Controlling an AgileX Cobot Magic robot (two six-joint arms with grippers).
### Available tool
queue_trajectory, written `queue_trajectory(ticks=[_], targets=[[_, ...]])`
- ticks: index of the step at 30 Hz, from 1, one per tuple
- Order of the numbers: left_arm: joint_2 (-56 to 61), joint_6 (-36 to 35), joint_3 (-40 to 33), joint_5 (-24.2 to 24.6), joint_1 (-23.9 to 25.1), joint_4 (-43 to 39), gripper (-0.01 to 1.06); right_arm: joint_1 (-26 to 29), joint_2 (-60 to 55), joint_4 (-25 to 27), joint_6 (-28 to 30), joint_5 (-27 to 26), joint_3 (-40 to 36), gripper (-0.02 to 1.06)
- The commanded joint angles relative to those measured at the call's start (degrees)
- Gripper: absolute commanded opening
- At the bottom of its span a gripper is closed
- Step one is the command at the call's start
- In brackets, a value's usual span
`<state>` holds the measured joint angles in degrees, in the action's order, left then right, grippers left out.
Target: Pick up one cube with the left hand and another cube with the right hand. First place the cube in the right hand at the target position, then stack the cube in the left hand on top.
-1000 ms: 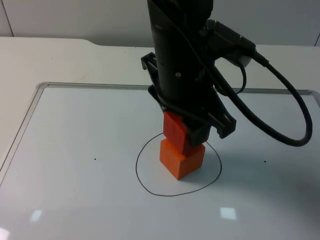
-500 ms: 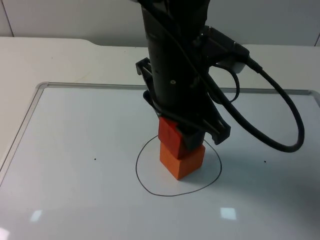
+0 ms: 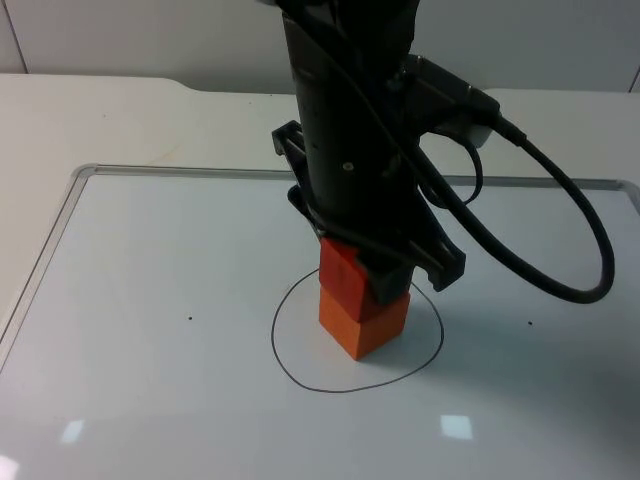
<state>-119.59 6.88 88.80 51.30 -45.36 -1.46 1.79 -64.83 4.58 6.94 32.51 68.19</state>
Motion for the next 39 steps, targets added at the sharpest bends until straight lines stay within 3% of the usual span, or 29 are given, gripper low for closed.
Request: queue_trajectory(ticks=[1, 9, 11, 14, 15, 17, 18, 19, 21, 31, 39], targets=[[0.61, -0.22, -0.28, -0.47, -0.37, 0.87, 0.03, -0.26, 0.01, -0.17, -0.04, -0.89, -0.34, 1.06], [0.61, -0.22, -0.28, -1.39, -0.37, 0.87, 0.03, -0.26, 0.01, -0.17, -0.04, -0.89, -0.34, 1.06], [0.61, 0.07, -0.28, -1.49, -0.37, 0.56, 0.10, -0.26, 0.01, -0.17, -0.04, -0.89, -0.34, 1.06], [0.61, 0.91, -0.28, -1.49, -0.37, 0.56, 0.30, -0.26, 0.01, -0.17, -0.04, -0.89, -0.34, 1.06], [0.61, 0.91, -0.28, -1.49, -0.37, 0.56, 0.30, -0.26, 0.01, -0.17, -0.04, -0.89, -0.34, 1.06], [0.69, 0.91, -0.28, -1.38, -0.37, 0.66, 0.52, -0.26, 0.01, -0.17, -0.04, -0.89, -0.34, 1.06], [0.69, 0.99, -0.28, -0.95, -0.37, 0.66, 0.73, -0.26, 0.01, -0.17, -0.04, -0.89, -0.34, 1.06], [0.69, 0.99, -0.28, -0.95, -0.37, 0.66, 0.73, -0.26, 0.01, -0.17, -0.04, -0.89, -0.34, 1.06], [0.98, 1.35, -0.28, -0.71, -0.37, 0.66, 1.05, -0.26, 0.01, -0.17, -0.04, -0.89, -0.34, 1.06], [5.56, 1.09, -0.07, -0.05, -0.37, 0.66, 1.05, -0.26, 0.01, -0.17, -0.04, -1.10, -0.34, 1.06], [16.72, 1.09, -0.07, -0.86, -0.37, -1.86, 1.05, -0.26, 0.01, -0.17, -0.04, -1.10, -0.34, 1.06]])
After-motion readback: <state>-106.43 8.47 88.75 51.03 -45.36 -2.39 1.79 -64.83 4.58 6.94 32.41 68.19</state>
